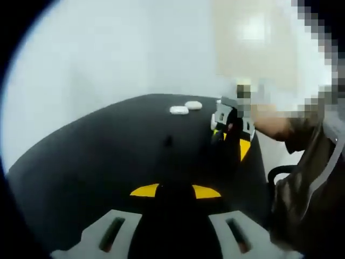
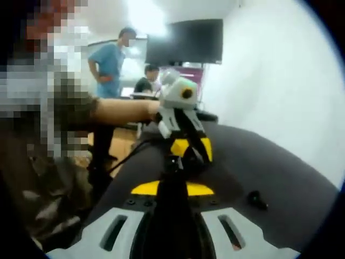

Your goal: Pick up three earphones and place each one into its charging case using tactile feedback, ensure that each earphone is properly inserted and securely positioned inside the case.

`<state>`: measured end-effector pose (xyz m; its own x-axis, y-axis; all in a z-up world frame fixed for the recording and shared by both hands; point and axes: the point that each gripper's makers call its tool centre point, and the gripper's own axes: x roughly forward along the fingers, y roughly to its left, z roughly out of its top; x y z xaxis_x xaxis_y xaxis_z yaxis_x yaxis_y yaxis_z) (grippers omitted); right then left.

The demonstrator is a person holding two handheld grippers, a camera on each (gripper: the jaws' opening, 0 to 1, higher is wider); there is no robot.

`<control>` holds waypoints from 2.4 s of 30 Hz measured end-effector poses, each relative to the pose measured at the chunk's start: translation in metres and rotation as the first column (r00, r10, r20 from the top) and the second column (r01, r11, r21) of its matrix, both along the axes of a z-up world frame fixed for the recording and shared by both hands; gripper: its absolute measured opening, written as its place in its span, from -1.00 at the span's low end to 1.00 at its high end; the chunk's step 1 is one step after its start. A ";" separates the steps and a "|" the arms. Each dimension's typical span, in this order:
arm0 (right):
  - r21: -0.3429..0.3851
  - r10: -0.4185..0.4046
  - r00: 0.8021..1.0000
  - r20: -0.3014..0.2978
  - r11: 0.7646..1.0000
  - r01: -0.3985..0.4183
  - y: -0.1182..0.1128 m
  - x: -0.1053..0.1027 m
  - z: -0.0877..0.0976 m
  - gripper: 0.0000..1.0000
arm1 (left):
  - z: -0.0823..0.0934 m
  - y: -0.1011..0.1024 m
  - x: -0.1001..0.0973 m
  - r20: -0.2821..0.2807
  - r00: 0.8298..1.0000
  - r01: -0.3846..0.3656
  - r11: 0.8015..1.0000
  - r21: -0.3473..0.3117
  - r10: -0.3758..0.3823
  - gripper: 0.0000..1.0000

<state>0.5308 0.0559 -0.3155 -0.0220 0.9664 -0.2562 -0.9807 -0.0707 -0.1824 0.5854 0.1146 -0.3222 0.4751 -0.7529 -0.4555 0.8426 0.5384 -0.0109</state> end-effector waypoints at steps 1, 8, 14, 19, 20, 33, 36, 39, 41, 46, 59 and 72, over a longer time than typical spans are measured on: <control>0.000 0.000 1.000 0.003 1.000 0.000 0.000 0.000 0.000 -0.64 | 0.003 -0.003 0.004 -0.006 1.000 -0.001 1.000 -0.021 0.001 -0.61; -0.003 -0.006 1.000 -0.006 1.000 0.006 0.000 0.001 0.000 -0.64 | 0.048 -0.040 0.040 0.037 0.999 0.039 0.985 -0.166 -0.033 -0.61; -0.003 -0.008 1.000 -0.009 1.000 0.008 0.001 0.001 0.000 -0.64 | 0.058 -0.090 0.071 0.083 0.992 0.101 0.991 -0.086 -0.094 -0.82; -0.004 -0.010 1.000 -0.004 1.000 0.010 0.001 0.001 0.000 -0.64 | 0.019 -0.089 0.099 0.041 0.998 0.044 0.998 0.047 -0.046 -0.78; -0.003 -0.010 1.000 -0.001 1.000 0.010 0.001 0.001 0.000 -0.64 | 0.018 -0.089 0.099 0.040 0.998 0.045 0.998 0.042 -0.047 -0.77; -0.003 -0.009 1.000 -0.002 1.000 0.009 0.001 0.001 0.000 -0.64 | 0.047 -0.065 0.048 0.008 0.988 0.154 0.986 -0.064 -0.154 -0.74; -0.003 -0.010 1.000 -0.001 1.000 0.010 0.001 0.001 0.000 -0.64 | 0.029 -0.080 0.030 -0.160 0.975 0.142 0.986 -0.088 -0.155 -0.58; -0.003 -0.009 1.000 -0.002 1.000 0.009 0.000 0.001 0.000 -0.64 | 0.010 -0.080 0.038 -0.177 0.982 0.062 0.998 -0.014 -0.064 -0.54; -0.002 -0.009 1.000 -0.002 1.000 0.009 0.000 0.001 0.000 -0.64 | 0.004 -0.085 0.040 -0.207 0.977 0.047 0.998 -0.029 -0.052 -0.53; -0.002 -0.008 1.000 -0.001 1.000 0.008 0.000 0.001 0.000 -0.64 | 0.000 -0.097 0.062 -0.195 0.981 -0.011 0.998 -0.059 0.000 -0.53; -0.002 -0.022 1.000 0.008 1.000 0.022 0.000 0.004 0.000 -0.64 | 0.024 -0.051 0.049 -0.036 0.999 -0.005 0.999 0.040 0.006 -0.79; -0.003 -0.031 0.999 0.008 1.000 0.031 0.000 0.006 -0.001 -0.64 | 0.003 0.012 0.024 -0.077 0.996 -0.048 0.998 -0.033 0.045 -0.47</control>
